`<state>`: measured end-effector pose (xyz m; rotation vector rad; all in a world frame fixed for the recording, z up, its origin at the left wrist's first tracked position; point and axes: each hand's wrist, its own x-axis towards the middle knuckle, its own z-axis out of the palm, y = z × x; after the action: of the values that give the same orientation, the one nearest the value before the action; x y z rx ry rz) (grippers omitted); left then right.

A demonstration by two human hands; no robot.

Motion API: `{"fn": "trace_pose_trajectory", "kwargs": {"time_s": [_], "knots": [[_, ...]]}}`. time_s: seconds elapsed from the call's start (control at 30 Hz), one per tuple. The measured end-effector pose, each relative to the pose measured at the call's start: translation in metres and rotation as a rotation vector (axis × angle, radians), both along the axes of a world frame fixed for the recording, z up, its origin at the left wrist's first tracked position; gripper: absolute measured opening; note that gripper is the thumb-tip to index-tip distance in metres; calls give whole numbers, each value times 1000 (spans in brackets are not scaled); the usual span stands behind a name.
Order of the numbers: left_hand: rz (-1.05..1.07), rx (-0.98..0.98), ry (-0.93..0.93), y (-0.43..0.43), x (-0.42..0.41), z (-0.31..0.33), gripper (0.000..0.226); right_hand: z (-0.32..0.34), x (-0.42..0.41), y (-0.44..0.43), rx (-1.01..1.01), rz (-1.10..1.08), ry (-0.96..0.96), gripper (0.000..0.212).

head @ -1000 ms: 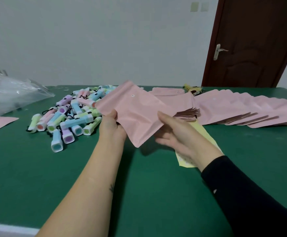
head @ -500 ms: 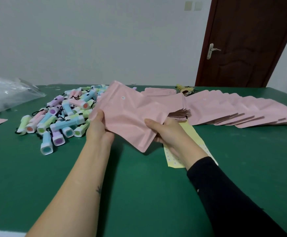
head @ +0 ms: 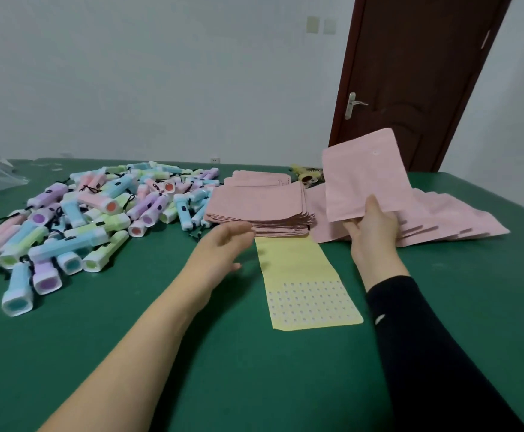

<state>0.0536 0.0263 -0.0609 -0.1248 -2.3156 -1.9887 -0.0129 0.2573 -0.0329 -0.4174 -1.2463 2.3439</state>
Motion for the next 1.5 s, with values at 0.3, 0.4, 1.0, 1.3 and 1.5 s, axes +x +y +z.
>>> {"fn": "trace_pose_trajectory", "kwargs": {"time_s": [0.3,0.4,1.0,1.3,1.5], "knots": [[-231,-841,147,16,-2,-25,59,-23,-35,-11,378,47,-171,20],[-240,-899,160,17,-3,-27,55,-32,-38,-13,481,75,-219,23],[-361,-951,100,8,1,-14,51,-44,-40,5,923,-62,-425,55],[-350,-943,-9,-8,1,-6,53,-32,-18,7,1042,-281,-362,29],[-150,-953,37,-8,1,-5,46,-17,-21,-39,1620,-205,-10,30]]}}
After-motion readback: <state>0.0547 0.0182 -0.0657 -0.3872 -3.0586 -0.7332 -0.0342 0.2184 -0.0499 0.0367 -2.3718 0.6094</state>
